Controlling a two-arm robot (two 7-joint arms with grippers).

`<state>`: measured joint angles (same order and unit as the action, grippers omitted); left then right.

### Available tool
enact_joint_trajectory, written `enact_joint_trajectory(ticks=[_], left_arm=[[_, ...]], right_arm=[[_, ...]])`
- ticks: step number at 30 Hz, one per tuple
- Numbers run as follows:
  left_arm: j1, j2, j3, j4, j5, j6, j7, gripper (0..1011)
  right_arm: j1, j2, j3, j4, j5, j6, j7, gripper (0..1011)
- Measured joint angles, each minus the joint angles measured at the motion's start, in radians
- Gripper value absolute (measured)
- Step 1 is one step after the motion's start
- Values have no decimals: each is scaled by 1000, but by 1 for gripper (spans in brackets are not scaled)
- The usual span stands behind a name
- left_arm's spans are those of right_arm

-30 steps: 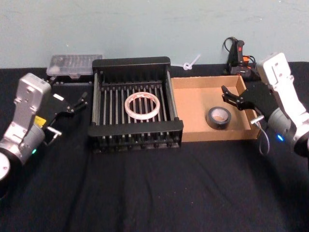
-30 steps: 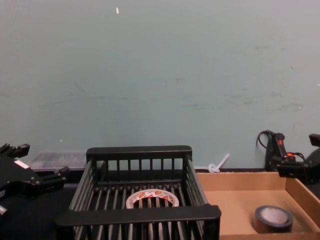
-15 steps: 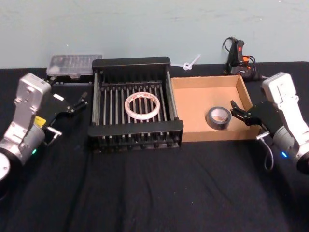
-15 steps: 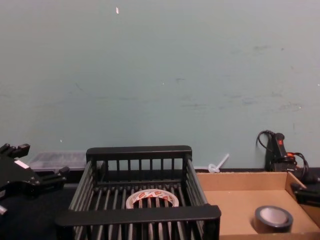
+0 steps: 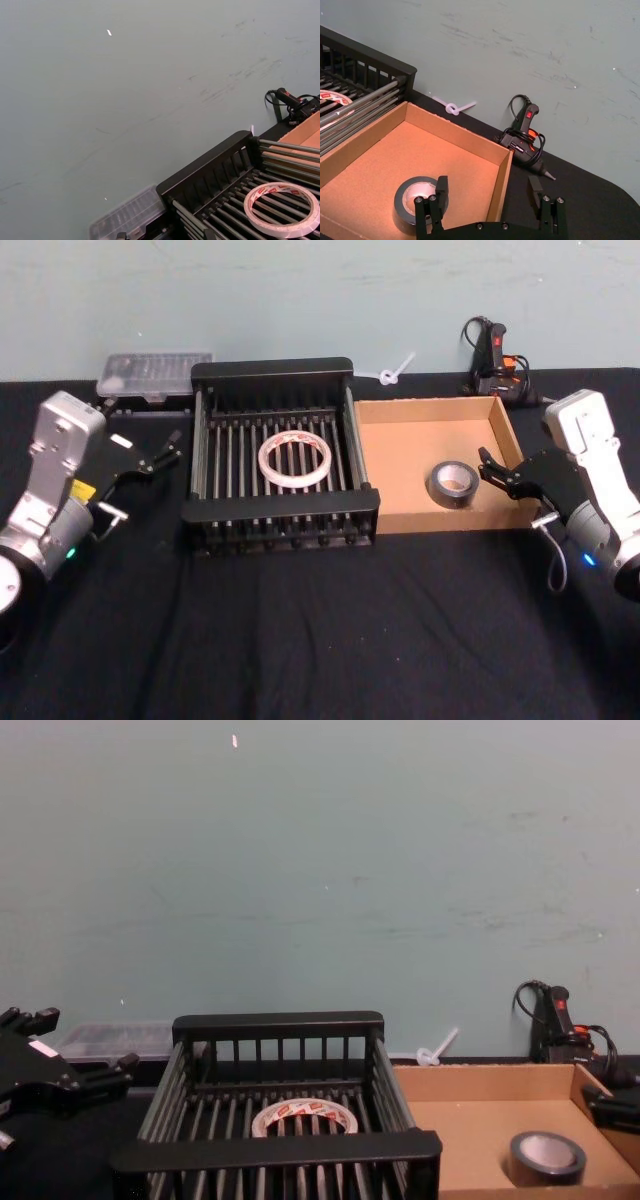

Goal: Pick up the white tape and place it into the black box , Pick up the silver tape and place it into the brown box.

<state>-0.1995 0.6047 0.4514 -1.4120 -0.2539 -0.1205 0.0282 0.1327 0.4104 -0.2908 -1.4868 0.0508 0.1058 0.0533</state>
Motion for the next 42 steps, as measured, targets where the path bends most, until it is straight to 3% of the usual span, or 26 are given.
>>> enact_joint_trajectory(ticks=[42], left_arm=[[0, 0, 0, 0, 0, 0, 0, 1001]], right_arm=[[2, 2, -3, -1, 0, 1, 1, 1002]])
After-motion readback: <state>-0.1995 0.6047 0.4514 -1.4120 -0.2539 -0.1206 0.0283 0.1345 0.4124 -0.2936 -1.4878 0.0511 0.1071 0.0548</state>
